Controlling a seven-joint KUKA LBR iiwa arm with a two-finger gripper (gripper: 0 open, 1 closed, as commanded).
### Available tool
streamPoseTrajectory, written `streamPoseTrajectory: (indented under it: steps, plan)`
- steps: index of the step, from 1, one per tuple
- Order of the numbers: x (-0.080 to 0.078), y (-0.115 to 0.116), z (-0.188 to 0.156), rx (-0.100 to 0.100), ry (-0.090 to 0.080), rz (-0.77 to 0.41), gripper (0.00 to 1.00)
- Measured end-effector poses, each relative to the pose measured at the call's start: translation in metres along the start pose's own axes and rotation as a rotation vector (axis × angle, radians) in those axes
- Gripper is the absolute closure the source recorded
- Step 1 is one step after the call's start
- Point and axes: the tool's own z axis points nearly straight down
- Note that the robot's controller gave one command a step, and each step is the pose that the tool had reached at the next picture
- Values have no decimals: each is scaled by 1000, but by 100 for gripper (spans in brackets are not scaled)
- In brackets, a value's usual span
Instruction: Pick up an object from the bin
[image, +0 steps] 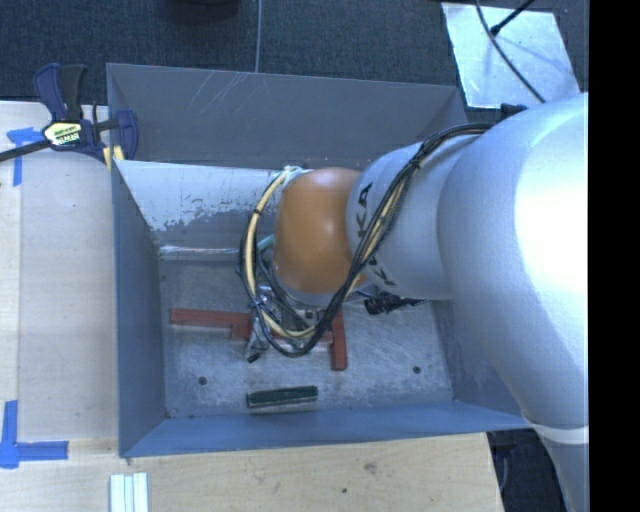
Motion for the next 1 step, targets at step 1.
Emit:
streamPoseTrajectory:
  steps: [1]
  plan:
    - [37,69,-112,-3,-4,-192,100]
